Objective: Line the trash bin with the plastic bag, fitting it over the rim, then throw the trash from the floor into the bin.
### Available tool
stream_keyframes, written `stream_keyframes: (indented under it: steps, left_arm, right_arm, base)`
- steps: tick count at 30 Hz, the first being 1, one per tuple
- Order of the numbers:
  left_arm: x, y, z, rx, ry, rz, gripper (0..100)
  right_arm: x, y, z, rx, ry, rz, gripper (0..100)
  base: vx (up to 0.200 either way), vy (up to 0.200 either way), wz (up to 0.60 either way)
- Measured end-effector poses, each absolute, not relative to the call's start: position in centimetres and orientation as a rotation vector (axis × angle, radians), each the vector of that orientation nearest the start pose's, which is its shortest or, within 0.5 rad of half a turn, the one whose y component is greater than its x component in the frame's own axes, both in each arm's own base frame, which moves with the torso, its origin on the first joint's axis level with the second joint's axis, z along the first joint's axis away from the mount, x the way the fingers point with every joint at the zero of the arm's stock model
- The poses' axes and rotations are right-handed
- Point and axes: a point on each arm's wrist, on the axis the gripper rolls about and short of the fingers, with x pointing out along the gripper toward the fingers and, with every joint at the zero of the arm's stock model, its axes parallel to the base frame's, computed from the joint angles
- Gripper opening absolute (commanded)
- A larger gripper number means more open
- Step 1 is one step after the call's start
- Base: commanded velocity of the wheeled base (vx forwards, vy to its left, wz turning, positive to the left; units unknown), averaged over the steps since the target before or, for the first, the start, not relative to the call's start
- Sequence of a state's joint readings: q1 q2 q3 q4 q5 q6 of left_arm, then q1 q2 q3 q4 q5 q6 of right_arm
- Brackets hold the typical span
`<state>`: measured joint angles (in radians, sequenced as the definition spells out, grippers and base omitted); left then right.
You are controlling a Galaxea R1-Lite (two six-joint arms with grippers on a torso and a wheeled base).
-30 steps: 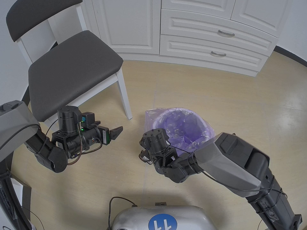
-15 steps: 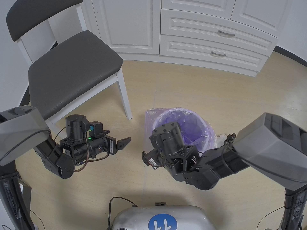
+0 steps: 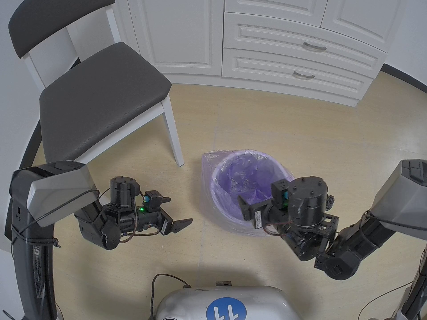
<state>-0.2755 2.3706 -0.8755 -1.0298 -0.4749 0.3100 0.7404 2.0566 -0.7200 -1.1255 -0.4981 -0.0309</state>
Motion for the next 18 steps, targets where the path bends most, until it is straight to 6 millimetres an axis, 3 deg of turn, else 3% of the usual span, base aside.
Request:
stream_keyframes:
  steps: [8, 18]
  left_arm:
    - [40.3, -13.5, -2.6, 0.371, 0.390, -0.920, 100]
    - [43.7, -16.2, -3.1, 0.428, 0.362, -0.973, 100]
  right_arm:
    - [28.5, 18.4, 9.6, -0.122, 0.161, 0.158, 100]
    - [29.8, 16.5, 10.9, -0.102, 0.123, 0.119, 100]
  base:
    - [0.000, 0.000, 0.00]
    - [0.000, 0.000, 0.00]
